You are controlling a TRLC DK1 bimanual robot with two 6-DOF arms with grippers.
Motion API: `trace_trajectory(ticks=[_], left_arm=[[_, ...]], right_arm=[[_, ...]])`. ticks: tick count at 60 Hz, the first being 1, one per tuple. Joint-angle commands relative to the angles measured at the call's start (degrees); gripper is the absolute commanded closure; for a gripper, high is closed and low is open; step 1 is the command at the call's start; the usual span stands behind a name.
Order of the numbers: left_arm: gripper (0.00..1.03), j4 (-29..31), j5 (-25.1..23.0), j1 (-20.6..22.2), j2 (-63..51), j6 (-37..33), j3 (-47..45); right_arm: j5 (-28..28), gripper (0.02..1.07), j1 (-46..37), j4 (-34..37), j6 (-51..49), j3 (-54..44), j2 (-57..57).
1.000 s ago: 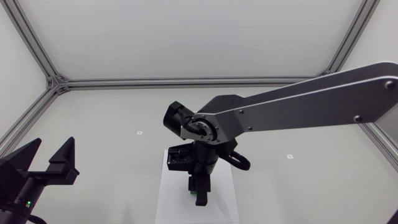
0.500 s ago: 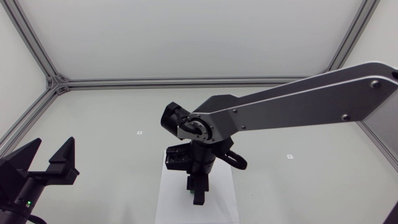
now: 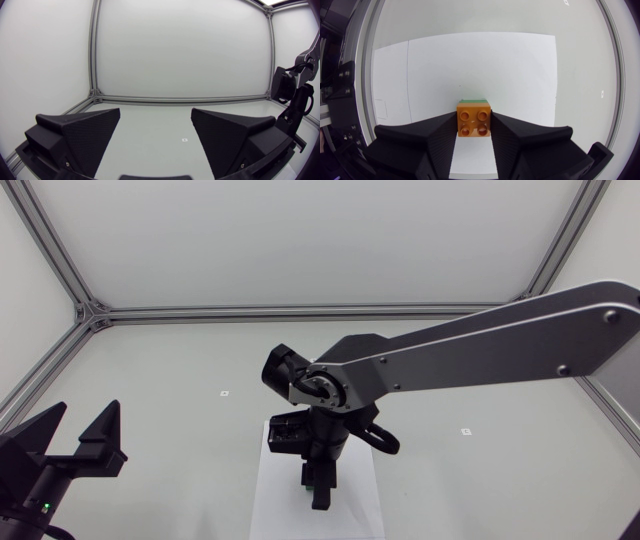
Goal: Pick up the orange 2x2 brick with the right arm and stack it on top of the green 2x2 brick in the center
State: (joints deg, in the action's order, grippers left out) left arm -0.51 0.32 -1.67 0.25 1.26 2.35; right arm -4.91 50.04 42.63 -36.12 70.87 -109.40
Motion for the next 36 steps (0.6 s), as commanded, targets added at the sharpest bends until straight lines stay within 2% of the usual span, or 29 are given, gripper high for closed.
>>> trace_trajectory(ticks=[1, 36], left_arm=[[0.04, 0.78, -0.23, -0.17, 0.45, -0.73, -2.35], [0.04, 0.87, -0.23, -0.17, 0.45, -0.73, -2.35]], right_arm=[[1.13, 0.71, -0.65, 0.52, -0.97, -2.93, -5.03], [0.25, 0.69, -0.82, 1.05, -0.71, -1.44, -3.01]])
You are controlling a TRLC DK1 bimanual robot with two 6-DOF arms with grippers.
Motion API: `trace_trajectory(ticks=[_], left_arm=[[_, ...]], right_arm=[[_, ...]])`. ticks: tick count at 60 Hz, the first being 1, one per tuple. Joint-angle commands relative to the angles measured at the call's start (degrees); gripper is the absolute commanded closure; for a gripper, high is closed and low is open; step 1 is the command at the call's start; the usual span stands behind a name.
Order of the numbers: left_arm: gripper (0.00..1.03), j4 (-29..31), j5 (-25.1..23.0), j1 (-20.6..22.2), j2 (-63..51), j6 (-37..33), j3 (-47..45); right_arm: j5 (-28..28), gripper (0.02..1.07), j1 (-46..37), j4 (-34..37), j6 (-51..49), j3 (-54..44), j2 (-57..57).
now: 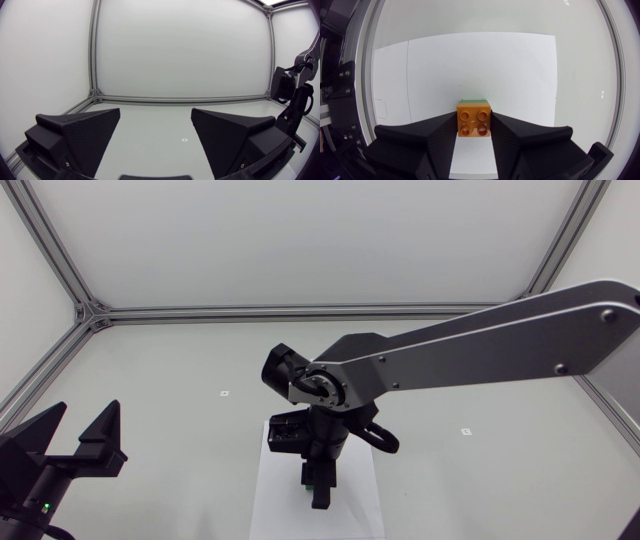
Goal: Pick up the orange 2x2 brick with the right arm and stack it on top of the green 2x2 brick in the center
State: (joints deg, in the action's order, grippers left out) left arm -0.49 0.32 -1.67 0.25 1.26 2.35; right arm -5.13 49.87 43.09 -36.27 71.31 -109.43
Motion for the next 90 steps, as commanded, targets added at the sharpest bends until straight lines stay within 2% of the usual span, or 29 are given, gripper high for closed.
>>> trace_trajectory(ticks=[1, 39, 45, 70, 76, 90], left_arm=[[0.04, 0.84, -0.23, -0.17, 0.45, -0.73, -2.35], [0.04, 0.84, -0.32, -0.17, 0.45, -0.73, -2.35], [0.04, 0.84, -0.23, -0.17, 0.45, -0.73, -2.35], [0.04, 0.76, -0.23, -0.17, 0.45, -0.73, -2.35], [0.04, 0.84, -0.23, -0.17, 0.45, -0.73, -2.35], [0.04, 0.76, -0.23, -0.17, 0.45, -0.73, -2.35]], right_arm=[[0.29, 0.69, -0.65, 0.59, -0.55, -1.87, -2.99], [0.2, 0.58, -0.74, -0.82, 0.06, -1.79, -2.19], [0.38, 0.48, -0.74, -1.43, 0.24, -1.79, -2.28], [0.47, 0.49, -0.56, -1.78, 0.15, -2.4, -2.46], [0.38, 0.6, -0.38, -2.05, -0.03, -2.49, -2.63], [0.38, 0.61, 0.06, -2.22, 0.06, -2.67, -2.55]])
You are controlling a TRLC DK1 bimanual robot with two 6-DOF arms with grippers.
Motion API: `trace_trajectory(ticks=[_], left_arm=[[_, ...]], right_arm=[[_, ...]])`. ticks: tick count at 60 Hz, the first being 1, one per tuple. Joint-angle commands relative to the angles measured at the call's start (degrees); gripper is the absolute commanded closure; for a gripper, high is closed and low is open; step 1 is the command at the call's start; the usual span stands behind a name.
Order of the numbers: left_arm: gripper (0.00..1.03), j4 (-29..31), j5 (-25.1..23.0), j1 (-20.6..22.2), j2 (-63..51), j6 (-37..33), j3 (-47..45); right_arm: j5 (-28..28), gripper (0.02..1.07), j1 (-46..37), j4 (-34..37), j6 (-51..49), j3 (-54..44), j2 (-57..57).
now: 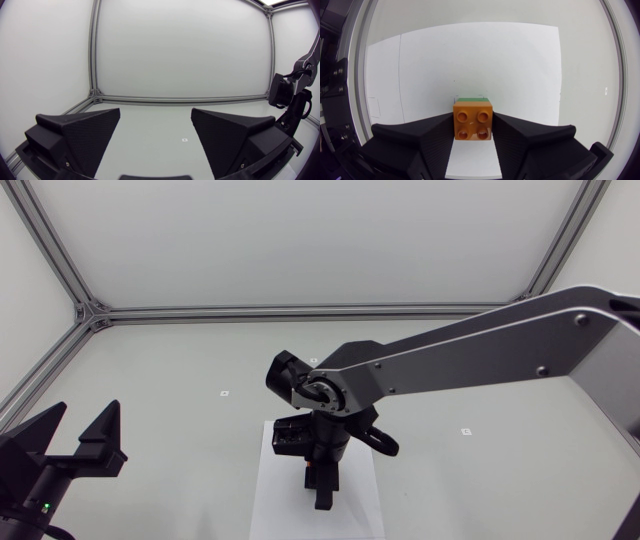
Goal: Pick up the orange 2x2 brick with the right arm and stack it on top of the green 2x2 brick in the center
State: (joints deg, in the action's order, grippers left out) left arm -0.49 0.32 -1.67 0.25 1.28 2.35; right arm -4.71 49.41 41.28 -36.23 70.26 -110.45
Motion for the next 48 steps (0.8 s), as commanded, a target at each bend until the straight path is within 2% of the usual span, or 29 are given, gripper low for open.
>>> trace_trajectory(ticks=[1, 48], left_arm=[[0.04, 0.76, -0.23, -0.17, 0.45, -0.75, -2.35], [0.04, 0.84, -0.23, -0.17, 0.45, -0.75, -2.35]], right_arm=[[-0.04, 0.61, 0.6, -0.41, 0.02, -1.62, -1.52], [-0.12, 0.61, 1.13, -0.41, -2.71, -3.02, -0.99]])
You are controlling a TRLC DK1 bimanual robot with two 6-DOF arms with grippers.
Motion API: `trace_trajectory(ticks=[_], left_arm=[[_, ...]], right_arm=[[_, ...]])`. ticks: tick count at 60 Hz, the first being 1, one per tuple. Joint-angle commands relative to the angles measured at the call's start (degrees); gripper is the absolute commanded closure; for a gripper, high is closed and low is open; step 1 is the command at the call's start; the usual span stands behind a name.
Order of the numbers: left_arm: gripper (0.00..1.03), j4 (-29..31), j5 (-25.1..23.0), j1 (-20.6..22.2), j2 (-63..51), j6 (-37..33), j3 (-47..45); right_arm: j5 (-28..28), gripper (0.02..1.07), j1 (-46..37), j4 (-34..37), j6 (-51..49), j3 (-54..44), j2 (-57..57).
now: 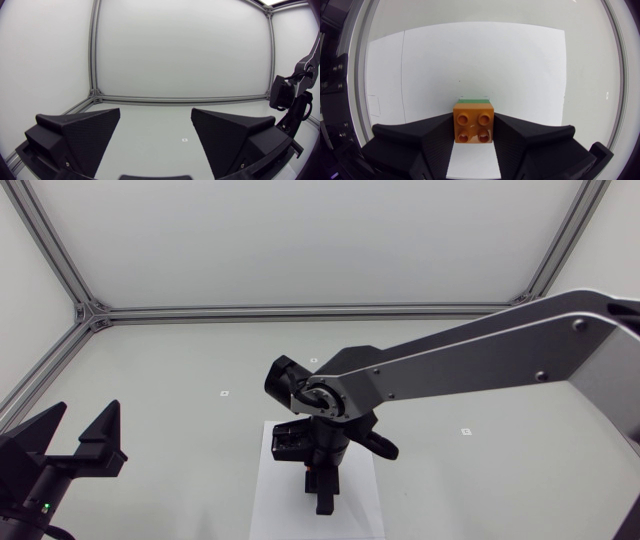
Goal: Pick up the orange 2x2 brick with the right arm and stack it on top of the green 2x2 brick in the center
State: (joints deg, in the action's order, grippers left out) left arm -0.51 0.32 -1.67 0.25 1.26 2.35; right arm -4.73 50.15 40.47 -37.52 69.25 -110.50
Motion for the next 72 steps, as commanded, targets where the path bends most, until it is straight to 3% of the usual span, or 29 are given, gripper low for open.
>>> trace_trajectory(ticks=[1, 72], left_arm=[[0.04, 0.87, -0.23, -0.17, 0.45, -0.73, -2.35], [0.04, 0.87, -0.23, -0.17, 0.45, -0.73, -2.35]], right_arm=[[-0.1, 0.61, 0.39, 0.4, -1.42, -1.93, -0.95], [-0.89, 0.61, 0.39, 0.31, 0.08, 0.97, -1.56]])
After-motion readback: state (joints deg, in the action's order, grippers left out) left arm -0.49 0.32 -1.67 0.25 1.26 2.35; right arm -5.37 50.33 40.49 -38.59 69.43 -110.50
